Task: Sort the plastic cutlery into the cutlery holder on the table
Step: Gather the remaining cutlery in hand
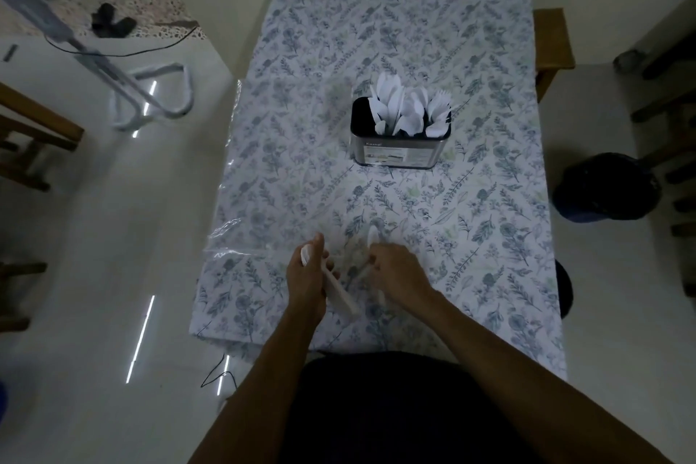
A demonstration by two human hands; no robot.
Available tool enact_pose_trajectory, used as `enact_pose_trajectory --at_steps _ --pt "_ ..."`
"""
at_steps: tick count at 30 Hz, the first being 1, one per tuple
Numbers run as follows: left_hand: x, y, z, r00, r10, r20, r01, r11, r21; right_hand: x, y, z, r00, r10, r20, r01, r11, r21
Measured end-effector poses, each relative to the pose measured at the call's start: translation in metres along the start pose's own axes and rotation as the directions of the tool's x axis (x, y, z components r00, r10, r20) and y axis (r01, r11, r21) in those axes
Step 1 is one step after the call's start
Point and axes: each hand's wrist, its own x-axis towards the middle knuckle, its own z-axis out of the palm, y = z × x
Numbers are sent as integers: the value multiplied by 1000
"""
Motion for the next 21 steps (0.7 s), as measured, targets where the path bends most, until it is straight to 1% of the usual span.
enact_pose_trajectory --at_steps 3,5,6,8,10,13,15,17,19,21 --pt "-8 -3 21 997 -11 71 8 999 41 -27 -15 -39 996 -74 -52 80 990 120" --pt "-16 -3 39 985 37 168 -50 996 72 -43 -27 -58 993 -91 -71 100 986 135" --pt "-19 -3 49 975 62 212 -88 990 113 -48 -31 -63 993 -85 -81 95 987 127" --pt "-28 -1 66 953 101 286 -157 971 182 -51 -30 -64 991 -78 -108 84 995 52" --pt "-35 3 79 933 125 338 -200 960 197 -51 -26 -60 980 -109 -164 105 994 -31" --pt "-37 13 86 907 95 411 -167 975 145 -55 -21 -58 953 -189 -236 166 979 -114" --pt "-32 15 81 902 101 419 -179 972 152 -56 -16 -58 945 -207 -252 182 976 -119" --pt "-27 20 75 916 123 381 -201 965 171 -52 -12 -63 948 -176 -265 170 984 -43" --pt "-26 31 73 929 105 355 -156 981 118 -46 -9 -70 947 -151 -284 166 986 26" --pt "-24 45 76 935 82 346 -115 990 76 -39 -11 -79 939 -172 -299 212 971 109"
